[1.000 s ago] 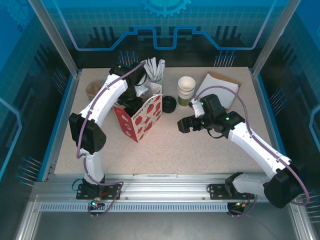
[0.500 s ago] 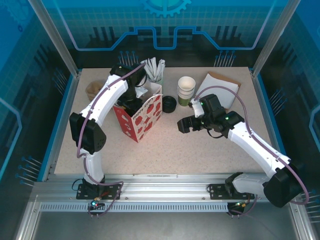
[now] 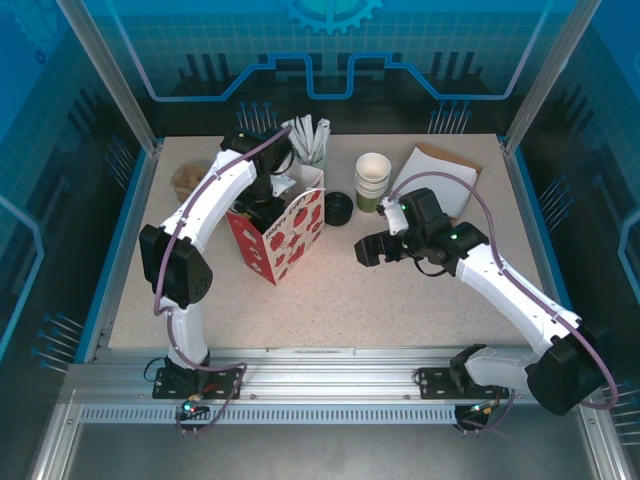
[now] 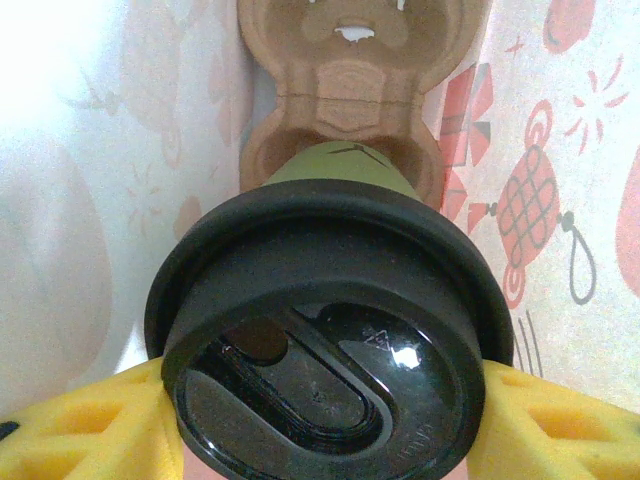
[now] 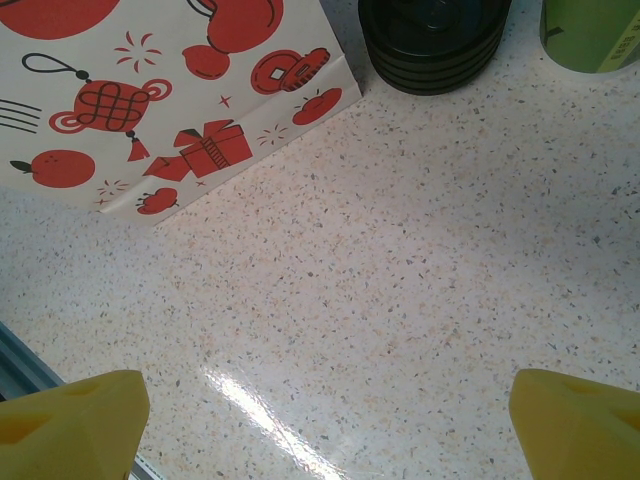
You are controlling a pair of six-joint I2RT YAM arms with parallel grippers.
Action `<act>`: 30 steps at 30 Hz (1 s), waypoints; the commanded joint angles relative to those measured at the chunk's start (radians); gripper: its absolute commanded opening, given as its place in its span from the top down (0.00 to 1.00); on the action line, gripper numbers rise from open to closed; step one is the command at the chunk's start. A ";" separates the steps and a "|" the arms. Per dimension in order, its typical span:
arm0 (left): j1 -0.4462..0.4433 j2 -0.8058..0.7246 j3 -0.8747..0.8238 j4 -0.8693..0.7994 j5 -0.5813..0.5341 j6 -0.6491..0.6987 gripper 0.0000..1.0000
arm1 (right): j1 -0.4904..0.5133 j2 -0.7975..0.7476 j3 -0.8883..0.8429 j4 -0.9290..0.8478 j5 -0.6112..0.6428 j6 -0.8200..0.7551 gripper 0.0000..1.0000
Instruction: Pack the takeout coffee
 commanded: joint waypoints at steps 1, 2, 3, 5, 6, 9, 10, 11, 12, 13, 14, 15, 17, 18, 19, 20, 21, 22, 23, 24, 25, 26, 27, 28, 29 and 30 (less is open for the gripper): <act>0.013 0.008 -0.010 -0.003 -0.009 0.009 0.56 | 0.015 0.001 -0.006 0.005 0.000 -0.011 0.06; 0.013 0.009 -0.012 -0.001 -0.008 0.009 0.56 | 0.015 0.002 -0.005 0.004 0.000 -0.010 0.06; 0.013 0.008 -0.012 -0.002 -0.008 0.010 0.56 | 0.017 0.003 -0.005 0.004 0.000 -0.011 0.06; 0.014 0.008 -0.013 -0.002 -0.010 0.010 0.56 | 0.017 0.002 -0.007 0.006 0.000 -0.011 0.06; 0.014 0.008 -0.013 -0.001 -0.009 0.010 0.56 | 0.017 0.003 -0.007 0.007 0.001 -0.011 0.06; 0.014 0.009 -0.015 -0.001 -0.009 0.009 0.56 | 0.020 0.003 -0.006 0.006 0.002 -0.011 0.06; 0.013 0.010 -0.015 -0.001 -0.010 0.009 0.56 | 0.019 0.002 -0.007 0.007 0.002 -0.011 0.06; 0.014 0.009 -0.015 -0.001 -0.010 0.010 0.56 | 0.019 0.003 -0.007 0.007 0.003 -0.011 0.06; 0.013 0.009 -0.015 -0.002 -0.010 0.009 0.56 | 0.018 0.003 -0.007 0.007 0.002 -0.010 0.06; 0.014 0.008 -0.015 -0.002 -0.009 0.010 0.56 | 0.019 0.005 -0.006 0.007 0.002 -0.009 0.06; 0.014 0.009 -0.015 -0.003 -0.009 0.010 0.56 | 0.019 0.004 -0.008 0.007 0.002 -0.009 0.06; 0.013 0.008 -0.014 -0.006 -0.011 0.010 0.56 | 0.020 0.004 -0.009 0.009 0.002 -0.009 0.06; 0.013 0.008 -0.015 -0.008 -0.010 0.010 0.56 | 0.020 0.004 -0.007 0.007 0.003 -0.011 0.06; 0.013 0.008 -0.014 -0.009 -0.010 0.010 0.56 | 0.020 0.006 -0.007 0.007 0.003 -0.011 0.06; 0.014 0.006 -0.013 -0.011 -0.011 0.010 0.56 | 0.020 0.006 -0.007 0.007 0.002 -0.009 0.06; 0.013 0.005 -0.013 -0.012 -0.013 0.011 0.56 | 0.020 0.005 -0.009 0.009 0.001 -0.009 0.06; 0.013 0.005 -0.012 -0.012 -0.013 0.011 0.56 | 0.020 0.005 -0.008 0.009 0.000 -0.009 0.06; 0.014 0.005 -0.012 -0.014 -0.013 0.012 0.56 | 0.020 0.006 -0.008 0.009 0.000 -0.009 0.06; 0.013 0.005 -0.010 -0.015 -0.012 0.012 0.56 | 0.020 0.007 -0.008 0.007 0.002 -0.009 0.06; 0.013 0.005 -0.009 -0.015 -0.012 0.013 0.56 | 0.020 0.008 -0.007 0.007 0.002 -0.009 0.06; 0.014 0.005 -0.007 -0.017 -0.013 0.013 0.56 | 0.020 0.007 -0.008 0.009 0.002 -0.008 0.06; 0.013 0.005 -0.007 -0.016 -0.015 0.015 0.56 | 0.020 0.006 -0.008 0.010 0.000 -0.008 0.06; 0.014 0.006 -0.007 -0.016 -0.015 0.015 0.56 | 0.020 0.009 -0.008 0.009 -0.001 -0.009 0.06; 0.013 0.005 -0.008 -0.016 -0.013 0.015 0.56 | 0.022 0.010 -0.007 0.009 0.000 -0.009 0.06; 0.014 0.007 -0.009 -0.013 -0.012 0.015 0.56 | 0.022 0.011 -0.006 0.009 0.001 -0.009 0.06; 0.014 0.008 -0.011 -0.011 -0.012 0.015 0.56 | 0.022 0.011 -0.005 0.009 0.002 -0.009 0.06</act>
